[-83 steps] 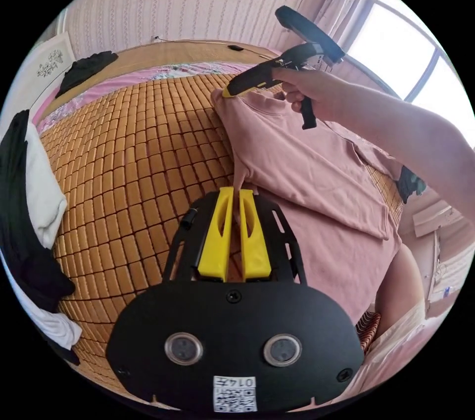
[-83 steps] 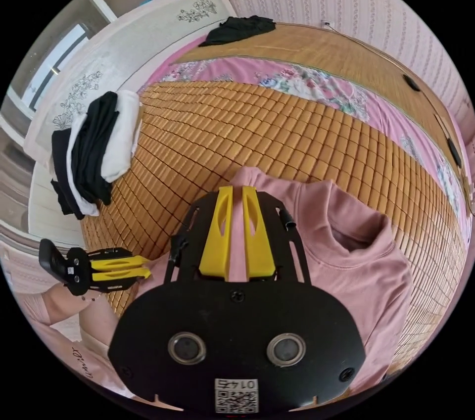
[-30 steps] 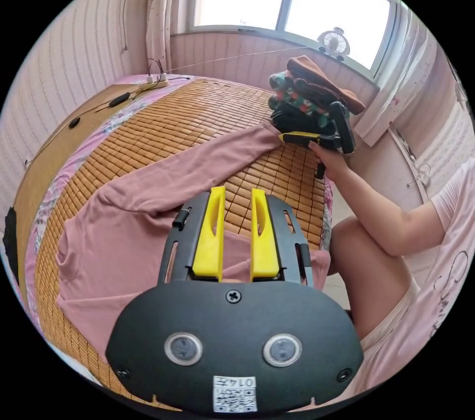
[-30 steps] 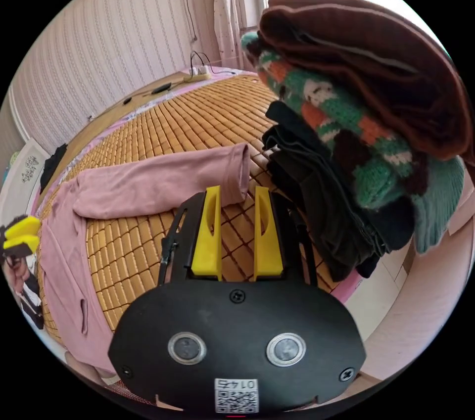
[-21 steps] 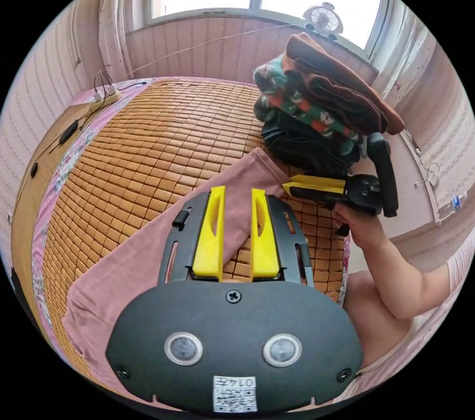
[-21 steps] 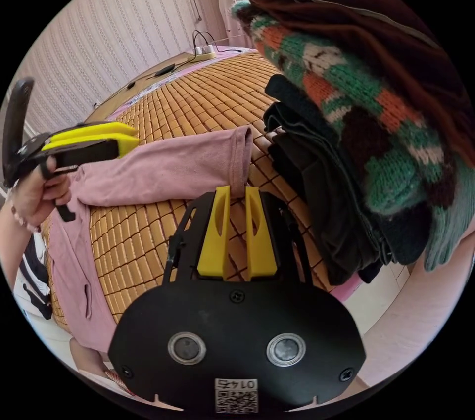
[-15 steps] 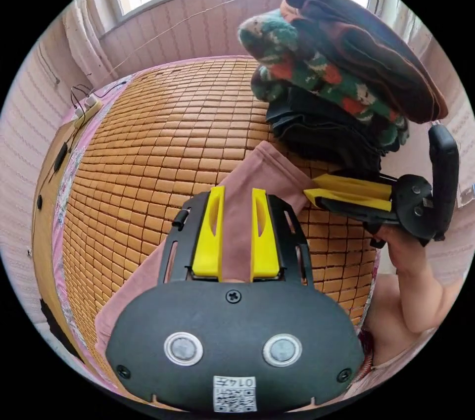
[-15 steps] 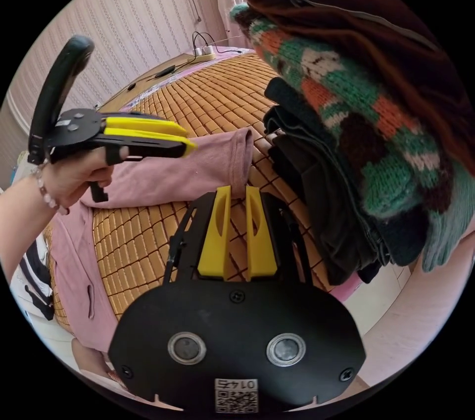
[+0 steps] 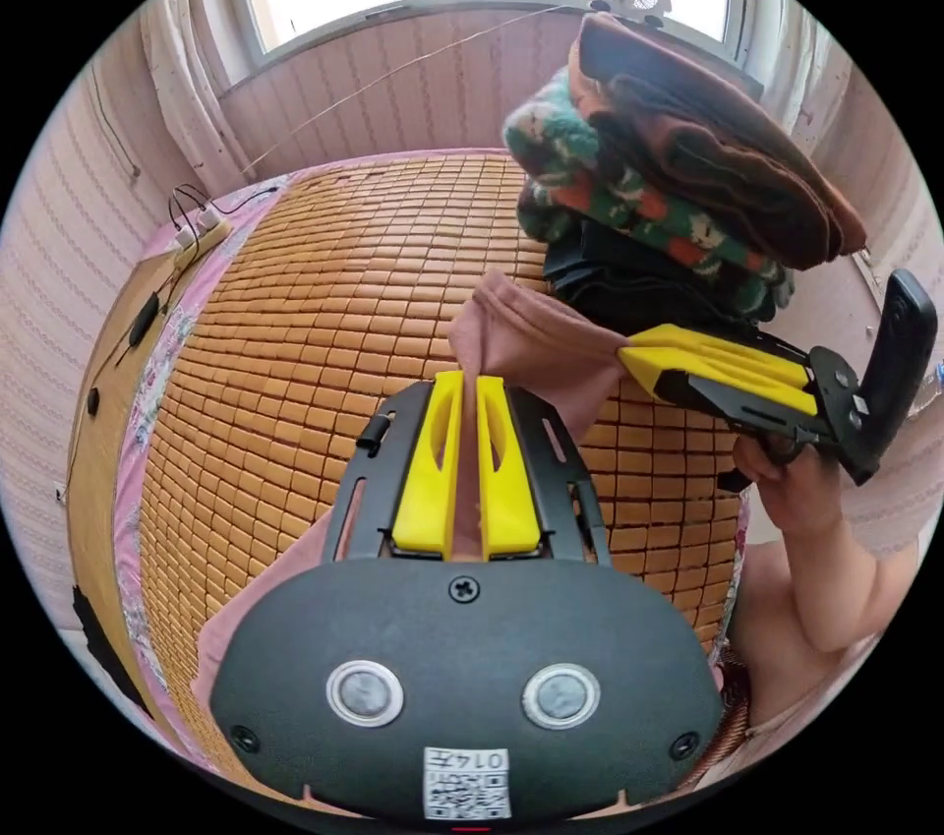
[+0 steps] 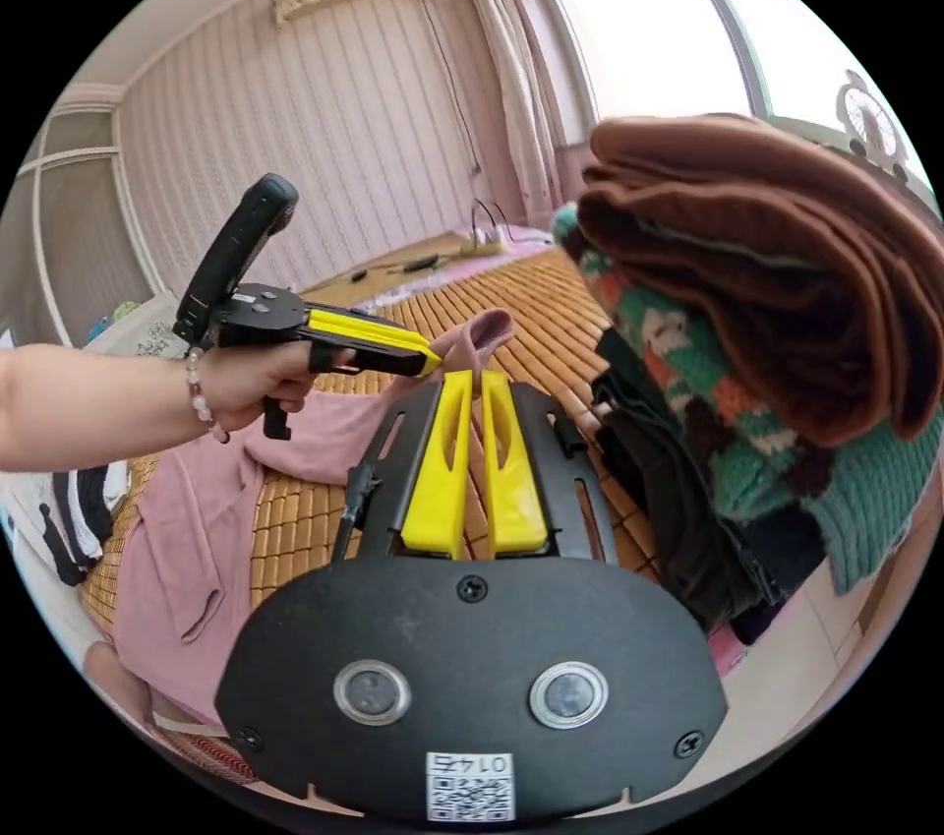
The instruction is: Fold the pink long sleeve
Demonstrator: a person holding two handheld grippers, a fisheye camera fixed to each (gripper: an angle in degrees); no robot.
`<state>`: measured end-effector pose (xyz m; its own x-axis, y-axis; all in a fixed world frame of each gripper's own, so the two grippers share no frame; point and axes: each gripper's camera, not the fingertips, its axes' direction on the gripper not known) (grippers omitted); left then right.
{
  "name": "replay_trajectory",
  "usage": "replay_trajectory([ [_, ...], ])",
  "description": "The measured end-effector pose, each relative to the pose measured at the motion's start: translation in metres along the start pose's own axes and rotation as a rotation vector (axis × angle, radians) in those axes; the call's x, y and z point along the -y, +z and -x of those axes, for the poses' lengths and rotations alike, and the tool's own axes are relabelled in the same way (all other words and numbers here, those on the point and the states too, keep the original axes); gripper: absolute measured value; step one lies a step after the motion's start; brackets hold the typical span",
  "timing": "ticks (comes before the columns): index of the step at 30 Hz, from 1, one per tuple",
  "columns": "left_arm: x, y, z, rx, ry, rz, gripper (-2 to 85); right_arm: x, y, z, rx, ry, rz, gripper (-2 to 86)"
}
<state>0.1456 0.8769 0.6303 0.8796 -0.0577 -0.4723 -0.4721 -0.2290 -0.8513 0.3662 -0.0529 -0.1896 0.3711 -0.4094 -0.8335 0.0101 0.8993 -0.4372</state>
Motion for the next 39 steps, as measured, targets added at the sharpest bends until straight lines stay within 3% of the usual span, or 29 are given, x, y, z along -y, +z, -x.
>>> replay_trajectory([
  [5,-0.062,-0.105,0.029,0.038,-0.071,-0.184,1.3,0.019,-0.061,0.062,0.342,-0.129,-0.205,0.9],
  [8,-0.128,-0.192,0.036,0.083,-0.144,-0.360,1.6,0.022,-0.094,0.139,0.658,-0.301,-0.264,1.0],
  [11,-0.223,-0.265,0.036,0.132,-0.293,-0.460,2.7,-0.004,-0.096,0.236,0.883,-0.536,-0.154,1.3],
  [15,-0.397,-0.300,0.032,0.178,-0.695,-0.373,5.1,-0.098,-0.055,0.371,1.136,-0.875,0.260,2.8],
  [20,-0.560,-0.295,0.005,0.296,-1.065,-0.090,5.7,-0.208,-0.031,0.438,0.974,-1.113,0.524,6.2],
  [24,-0.622,-0.300,-0.010,0.264,-1.197,-0.159,6.1,-0.234,-0.019,0.446,0.968,-0.966,0.656,6.3],
  [31,-0.643,-0.279,0.021,0.185,-1.198,-0.227,9.5,-0.276,0.004,0.503,0.703,-0.990,0.615,9.6],
  [34,-0.642,-0.265,0.040,0.171,-1.177,-0.147,9.4,-0.293,0.024,0.541,0.695,-0.987,0.627,9.9],
  [36,-0.644,-0.246,0.052,0.195,-1.160,0.007,7.4,-0.310,0.044,0.561,0.669,-1.019,0.677,9.4],
  [39,-0.651,-0.247,0.055,0.239,-1.110,0.029,4.1,-0.326,0.070,0.573,0.621,-1.081,0.723,5.9],
])
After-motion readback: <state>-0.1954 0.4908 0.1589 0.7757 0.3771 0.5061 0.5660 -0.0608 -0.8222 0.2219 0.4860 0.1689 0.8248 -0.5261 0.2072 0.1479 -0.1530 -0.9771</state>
